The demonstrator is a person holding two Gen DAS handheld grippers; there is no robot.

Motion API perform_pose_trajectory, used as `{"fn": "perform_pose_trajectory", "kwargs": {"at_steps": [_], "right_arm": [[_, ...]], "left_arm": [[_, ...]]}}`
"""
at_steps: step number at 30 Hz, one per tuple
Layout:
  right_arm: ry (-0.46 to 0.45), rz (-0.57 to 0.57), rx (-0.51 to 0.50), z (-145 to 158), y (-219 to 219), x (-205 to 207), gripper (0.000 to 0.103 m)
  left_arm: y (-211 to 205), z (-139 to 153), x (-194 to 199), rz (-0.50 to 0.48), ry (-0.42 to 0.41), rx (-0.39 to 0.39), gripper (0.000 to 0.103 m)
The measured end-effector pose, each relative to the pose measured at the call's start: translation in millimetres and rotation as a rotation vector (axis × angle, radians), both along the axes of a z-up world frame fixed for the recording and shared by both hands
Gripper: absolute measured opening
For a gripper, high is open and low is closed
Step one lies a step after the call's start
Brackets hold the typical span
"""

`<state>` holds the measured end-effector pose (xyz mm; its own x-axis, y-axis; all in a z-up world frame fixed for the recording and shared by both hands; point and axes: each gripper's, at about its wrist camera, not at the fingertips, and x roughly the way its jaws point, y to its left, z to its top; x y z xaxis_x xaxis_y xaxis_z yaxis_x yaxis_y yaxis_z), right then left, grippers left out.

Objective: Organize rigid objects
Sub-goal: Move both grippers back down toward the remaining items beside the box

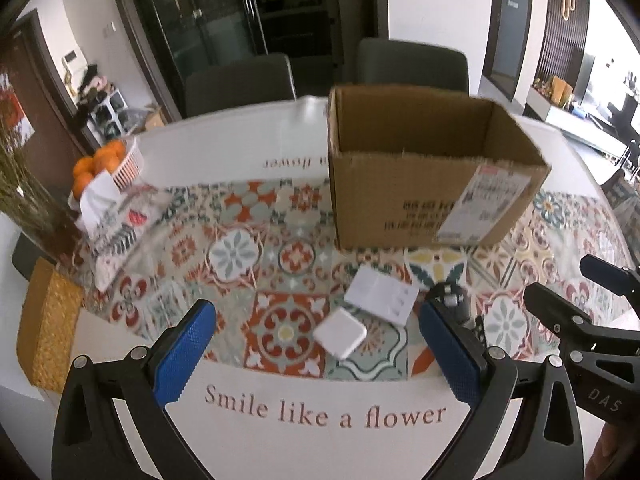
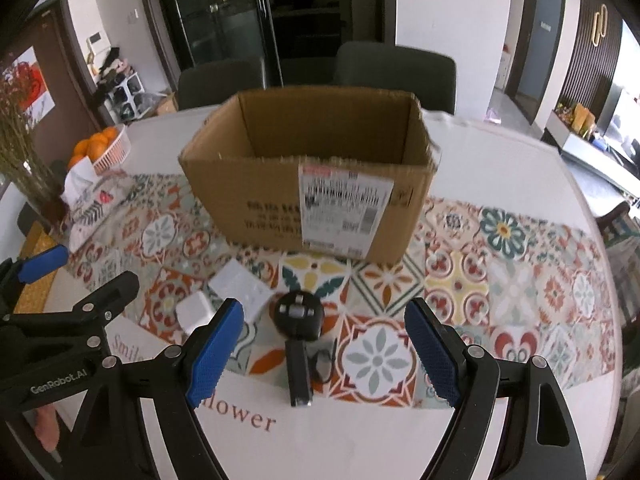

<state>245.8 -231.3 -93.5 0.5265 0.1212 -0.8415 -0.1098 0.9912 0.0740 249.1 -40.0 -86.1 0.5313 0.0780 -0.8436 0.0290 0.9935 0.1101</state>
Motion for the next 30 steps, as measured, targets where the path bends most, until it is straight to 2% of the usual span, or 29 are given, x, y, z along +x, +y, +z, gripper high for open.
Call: {"fn": "perform_pose_trajectory", "kwargs": {"at_steps": [11, 23, 30], "right_arm": [[0.115, 0.044, 0.009, -45.3, 5.7, -7.1, 0.083], [0.221, 0.085, 0.019, -90.1, 10.8, -1.7, 0.075], [0.273, 0.080, 0.025, -113.9, 10.4, 7.1, 0.070]], "left_arm": [[1.6, -42.2, -8.6, -0.009, 0.110, 0.022, 0.103], [3.6, -86.1, -6.1, -0.006, 0.228, 0.027, 0.103], [5.2, -102.5, -4.8, -0.005, 0.259, 0.038, 0.103]]}}
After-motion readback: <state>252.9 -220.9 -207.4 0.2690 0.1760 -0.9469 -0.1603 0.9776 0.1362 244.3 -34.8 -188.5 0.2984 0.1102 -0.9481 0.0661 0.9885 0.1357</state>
